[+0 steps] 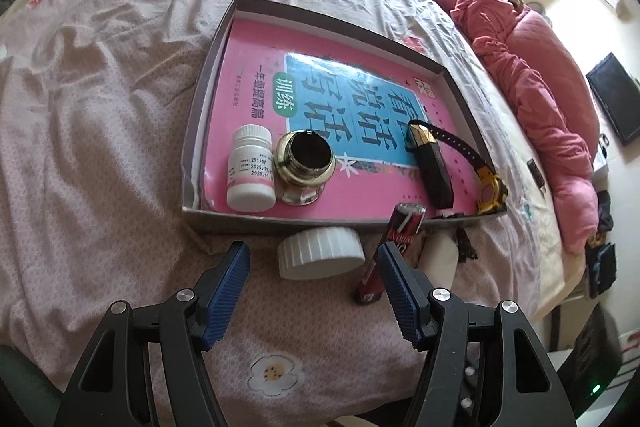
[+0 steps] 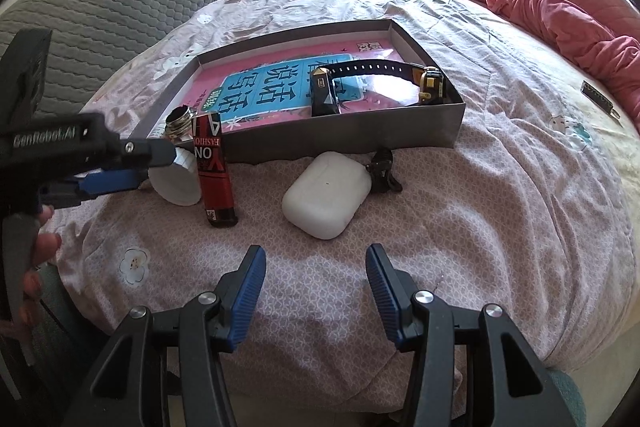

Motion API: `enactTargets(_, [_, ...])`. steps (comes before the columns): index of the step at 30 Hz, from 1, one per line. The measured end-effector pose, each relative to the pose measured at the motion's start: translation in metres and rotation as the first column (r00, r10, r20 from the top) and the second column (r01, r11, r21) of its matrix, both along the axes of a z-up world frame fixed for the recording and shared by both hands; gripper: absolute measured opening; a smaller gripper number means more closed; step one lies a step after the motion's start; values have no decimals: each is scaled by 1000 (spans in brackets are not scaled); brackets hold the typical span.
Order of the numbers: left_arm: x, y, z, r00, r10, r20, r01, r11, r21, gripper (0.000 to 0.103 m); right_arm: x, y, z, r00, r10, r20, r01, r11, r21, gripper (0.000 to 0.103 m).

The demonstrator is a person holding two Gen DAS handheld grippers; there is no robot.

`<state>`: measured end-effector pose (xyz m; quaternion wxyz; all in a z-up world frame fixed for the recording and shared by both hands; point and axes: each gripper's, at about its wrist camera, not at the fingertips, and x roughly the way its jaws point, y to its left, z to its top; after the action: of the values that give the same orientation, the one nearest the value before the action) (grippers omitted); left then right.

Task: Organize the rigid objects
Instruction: 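Grasp the white cap with the left tool while the right tool grasps the white earbuds case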

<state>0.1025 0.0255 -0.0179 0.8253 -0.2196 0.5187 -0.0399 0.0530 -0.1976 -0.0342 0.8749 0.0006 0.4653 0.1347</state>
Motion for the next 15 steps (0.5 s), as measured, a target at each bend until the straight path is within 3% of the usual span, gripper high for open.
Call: enactTargets(15, [14,-6,-20,996,28,-82,-28,1000,6,68,10,8,-6,1000,-8,1,8,1000,4,52])
